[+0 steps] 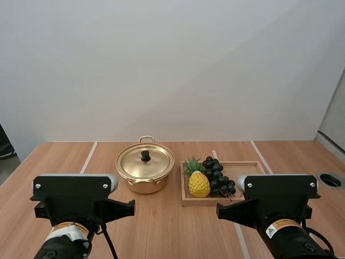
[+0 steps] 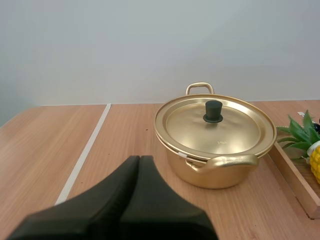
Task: Open the pot, put the grape inside, and close it
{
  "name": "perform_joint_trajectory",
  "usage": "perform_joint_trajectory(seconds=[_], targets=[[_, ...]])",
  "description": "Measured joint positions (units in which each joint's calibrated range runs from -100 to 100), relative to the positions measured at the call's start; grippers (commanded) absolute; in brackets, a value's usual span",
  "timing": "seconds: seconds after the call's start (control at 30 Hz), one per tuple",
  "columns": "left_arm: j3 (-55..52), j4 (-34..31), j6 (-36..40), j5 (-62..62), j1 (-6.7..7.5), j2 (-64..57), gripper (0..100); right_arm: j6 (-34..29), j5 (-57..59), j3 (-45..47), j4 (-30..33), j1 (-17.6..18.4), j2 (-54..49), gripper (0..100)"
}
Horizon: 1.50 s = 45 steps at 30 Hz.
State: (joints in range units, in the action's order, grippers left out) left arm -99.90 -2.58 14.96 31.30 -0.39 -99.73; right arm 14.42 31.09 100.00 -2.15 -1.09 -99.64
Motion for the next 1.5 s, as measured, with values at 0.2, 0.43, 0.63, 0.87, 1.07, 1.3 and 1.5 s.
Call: perform_joint_trajectory(seconds=[0.2,0.43,0.63,0.87,1.07,1.3,1.5], targets=[[1.1,0.0,0.0,0.0,0.00,0.0,0,-0.1,-9.8,0.0,0.1,0.0,0.0,0],[10.6,0.0,0.0,-0.7,0.00,0.0,0,-0.1,-16.7,-0.3,0.4,0.0,0.0,0],[19.6,0.0,0.0,-6.1,0.00,0.0,0,-0.1,-17.0,-11.7,0.1,0.0,-0.1,0],[33.0,0.0,0.0,-8.1,0.00,-0.3,0,-0.1,-18.2,-30.4,0.0,0.0,-0.2,0],[43.4,0.0,0.0,-7.6,0.00,-0.3,0,-0.1,-18.4,-42.5,0.0,0.0,-0.4,0],[48.1,0.0,-0.3,-7.4,0.00,-0.3,0,-0.1,-18.4,-48.4,0.0,0.0,-0.4,0],[53.5,0.0,-1.9,-2.6,0.00,-0.3,24,-0.1,-9.5,-55.5,0.0,0.0,-0.4,44]])
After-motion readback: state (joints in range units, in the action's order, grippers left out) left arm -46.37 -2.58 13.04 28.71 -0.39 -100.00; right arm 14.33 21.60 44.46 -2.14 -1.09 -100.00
